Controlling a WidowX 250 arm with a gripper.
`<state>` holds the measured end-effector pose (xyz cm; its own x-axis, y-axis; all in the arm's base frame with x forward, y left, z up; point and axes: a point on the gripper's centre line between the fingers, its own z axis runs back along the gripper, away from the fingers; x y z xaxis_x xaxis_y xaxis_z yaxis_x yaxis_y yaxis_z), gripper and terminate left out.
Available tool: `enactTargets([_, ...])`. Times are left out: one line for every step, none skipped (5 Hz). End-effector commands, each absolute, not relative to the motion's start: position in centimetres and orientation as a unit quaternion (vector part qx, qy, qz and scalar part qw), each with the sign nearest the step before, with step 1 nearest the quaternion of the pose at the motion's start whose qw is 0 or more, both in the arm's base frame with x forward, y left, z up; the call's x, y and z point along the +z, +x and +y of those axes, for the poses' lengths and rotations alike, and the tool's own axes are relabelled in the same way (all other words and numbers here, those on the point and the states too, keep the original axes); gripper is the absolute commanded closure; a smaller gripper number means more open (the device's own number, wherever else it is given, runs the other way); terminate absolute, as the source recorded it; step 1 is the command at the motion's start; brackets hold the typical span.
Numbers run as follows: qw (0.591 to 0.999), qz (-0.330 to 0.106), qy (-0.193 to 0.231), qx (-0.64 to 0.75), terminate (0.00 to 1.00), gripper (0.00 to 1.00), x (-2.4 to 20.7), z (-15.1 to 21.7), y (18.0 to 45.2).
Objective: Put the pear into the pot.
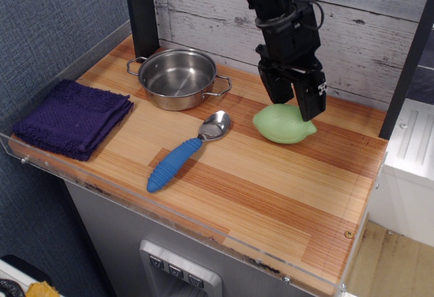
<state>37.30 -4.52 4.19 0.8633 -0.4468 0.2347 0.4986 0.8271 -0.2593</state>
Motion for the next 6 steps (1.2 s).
enactTargets([0.951, -0.078, -0.137, -0.267, 0.0, 0.0, 6.5, -4.2, 36.7])
enactTargets([0.95, -0.066, -0.146, -0.267, 0.0, 0.0, 6.7, -3.6, 36.0])
enactTargets([0.951, -0.048, -0.149, -0.265, 0.0, 0.0, 6.0, -3.7, 35.2])
enactTargets([0.952, -0.028, -0.158, -0.26, 0.0, 0.0, 5.1, -3.7, 34.4])
enactTargets([0.951, -0.022, -0.163, -0.261, 0.0, 0.0, 4.6, -3.8, 34.3])
enactTargets([0.952, -0.016, -0.164, -0.258, 0.0, 0.0, 3.9, -4.0, 34.3])
